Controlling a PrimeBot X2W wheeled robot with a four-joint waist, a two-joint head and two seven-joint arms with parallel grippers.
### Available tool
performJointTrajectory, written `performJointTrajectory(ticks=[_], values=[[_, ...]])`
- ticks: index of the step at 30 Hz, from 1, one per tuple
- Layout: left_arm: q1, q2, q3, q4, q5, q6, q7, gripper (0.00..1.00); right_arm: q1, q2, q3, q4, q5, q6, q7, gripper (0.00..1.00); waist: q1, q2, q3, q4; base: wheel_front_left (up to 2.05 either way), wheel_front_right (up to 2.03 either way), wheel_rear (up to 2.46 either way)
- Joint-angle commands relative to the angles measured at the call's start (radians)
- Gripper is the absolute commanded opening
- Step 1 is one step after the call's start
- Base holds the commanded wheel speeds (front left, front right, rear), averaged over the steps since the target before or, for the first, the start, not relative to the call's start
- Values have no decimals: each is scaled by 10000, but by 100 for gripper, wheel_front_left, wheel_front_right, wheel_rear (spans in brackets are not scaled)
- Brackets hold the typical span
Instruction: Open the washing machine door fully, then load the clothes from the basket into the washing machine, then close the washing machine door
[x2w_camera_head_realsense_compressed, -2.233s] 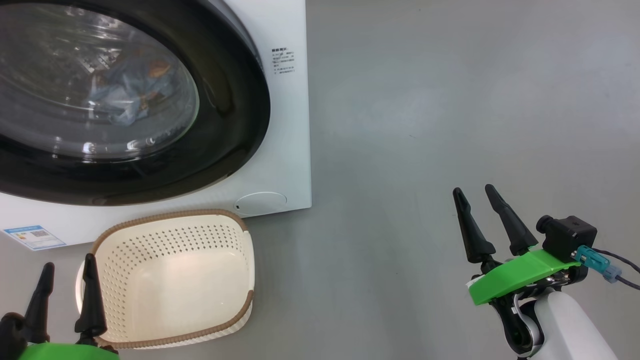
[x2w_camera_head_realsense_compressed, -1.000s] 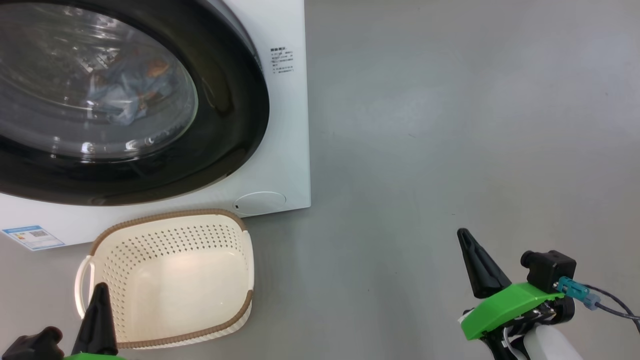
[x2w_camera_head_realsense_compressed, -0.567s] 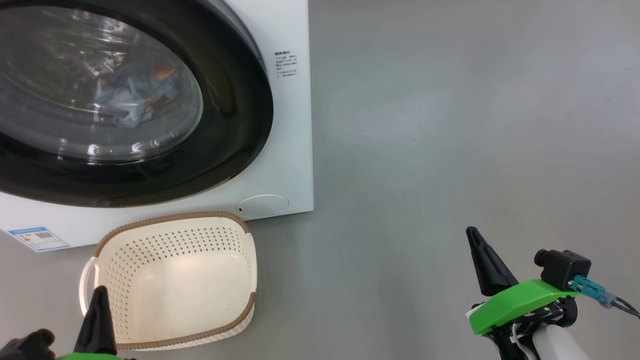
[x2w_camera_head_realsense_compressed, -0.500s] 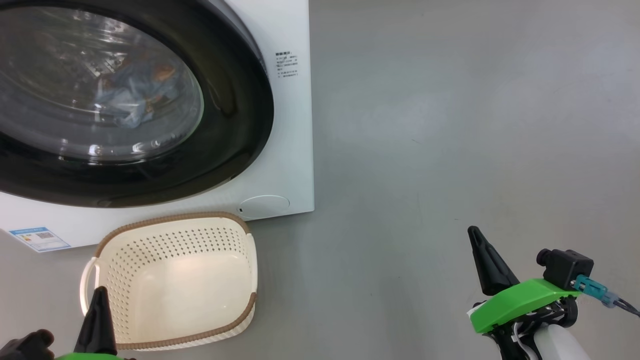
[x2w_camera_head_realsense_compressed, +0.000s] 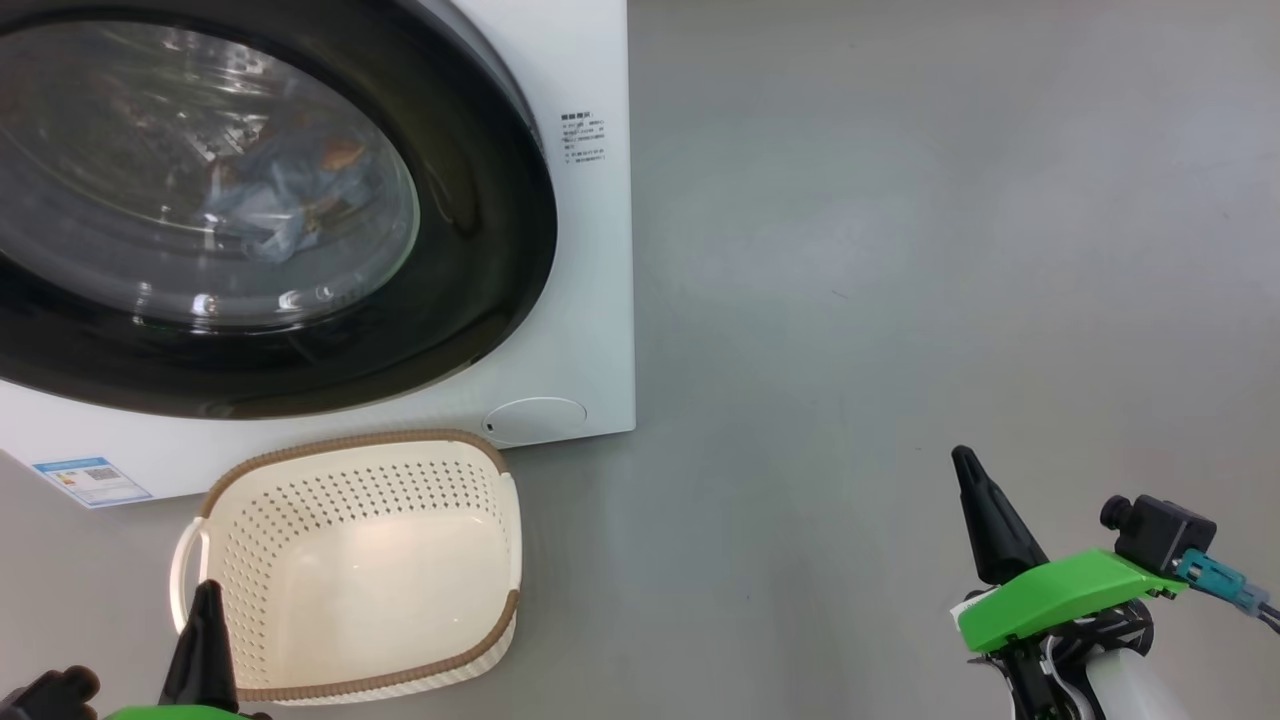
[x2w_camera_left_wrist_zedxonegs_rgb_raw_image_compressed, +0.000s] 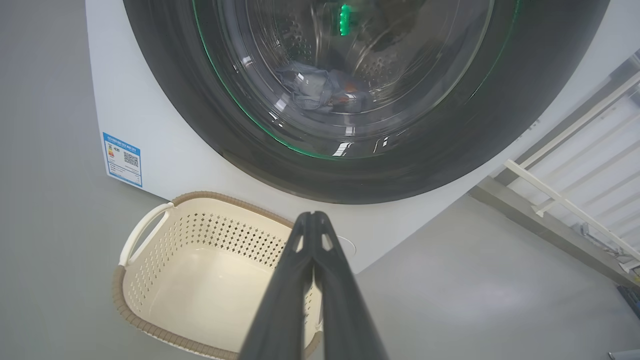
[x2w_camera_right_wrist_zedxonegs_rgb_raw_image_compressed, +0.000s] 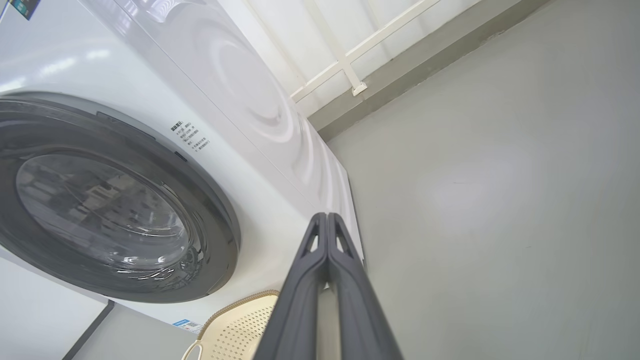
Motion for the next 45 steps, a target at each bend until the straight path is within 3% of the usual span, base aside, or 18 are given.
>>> performJointTrajectory(ticks=[1,45], values=[[-247,107,146,-186,-388,-7,85,0,19,-47,-63,-340,349,3,100,0,-1,0,-28,19,0,0,0],[-566,-144,235,-150,-4658,-17,1378,0,593,168,-1132,-1153,4325,6,1367,0,-1,0,-502,321,0,0,0]])
